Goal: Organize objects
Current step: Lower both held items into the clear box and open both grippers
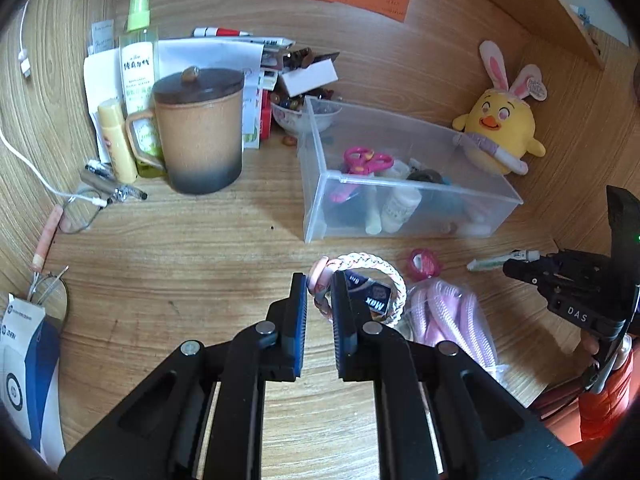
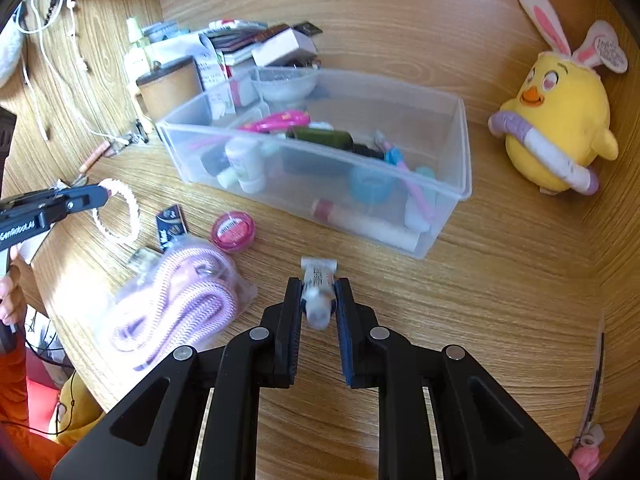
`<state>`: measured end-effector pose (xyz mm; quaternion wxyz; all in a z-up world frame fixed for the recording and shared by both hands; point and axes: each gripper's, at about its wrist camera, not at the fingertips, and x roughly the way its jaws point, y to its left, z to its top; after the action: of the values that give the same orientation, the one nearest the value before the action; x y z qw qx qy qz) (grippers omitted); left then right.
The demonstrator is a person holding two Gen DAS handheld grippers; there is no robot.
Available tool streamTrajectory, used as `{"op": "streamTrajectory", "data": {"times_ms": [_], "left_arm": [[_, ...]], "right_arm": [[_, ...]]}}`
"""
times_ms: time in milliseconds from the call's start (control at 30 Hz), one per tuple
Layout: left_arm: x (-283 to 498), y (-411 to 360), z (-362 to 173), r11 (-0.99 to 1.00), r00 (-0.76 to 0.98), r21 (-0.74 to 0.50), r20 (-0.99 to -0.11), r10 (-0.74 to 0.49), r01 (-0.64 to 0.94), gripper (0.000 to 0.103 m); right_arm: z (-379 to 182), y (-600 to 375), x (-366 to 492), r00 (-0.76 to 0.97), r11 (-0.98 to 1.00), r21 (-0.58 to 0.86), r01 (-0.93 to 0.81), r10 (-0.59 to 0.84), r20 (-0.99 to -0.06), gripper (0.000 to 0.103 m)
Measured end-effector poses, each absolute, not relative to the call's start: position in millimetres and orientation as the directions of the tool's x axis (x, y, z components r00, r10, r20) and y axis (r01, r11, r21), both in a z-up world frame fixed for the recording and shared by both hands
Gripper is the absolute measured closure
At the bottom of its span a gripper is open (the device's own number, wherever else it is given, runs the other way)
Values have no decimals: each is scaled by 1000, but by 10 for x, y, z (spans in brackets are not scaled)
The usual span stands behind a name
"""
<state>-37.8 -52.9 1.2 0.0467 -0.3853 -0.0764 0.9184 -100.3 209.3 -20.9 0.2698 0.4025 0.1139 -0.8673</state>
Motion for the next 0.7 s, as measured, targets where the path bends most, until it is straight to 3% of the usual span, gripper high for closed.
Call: {"op": "streamTrajectory", "data": {"times_ms": [367, 700], "left_arm": [[-653, -379, 487, -989, -782, -138, -609, 133, -61, 92], [-1070, -371, 495, -988, -764, -146, -631, 133, -52, 92]], "right_arm": [[258, 2115, -943, -617, -827, 7, 562, -425, -662, 88], [449, 2136, -1353, -674, -858, 17, 514, -416, -611, 88]]}}
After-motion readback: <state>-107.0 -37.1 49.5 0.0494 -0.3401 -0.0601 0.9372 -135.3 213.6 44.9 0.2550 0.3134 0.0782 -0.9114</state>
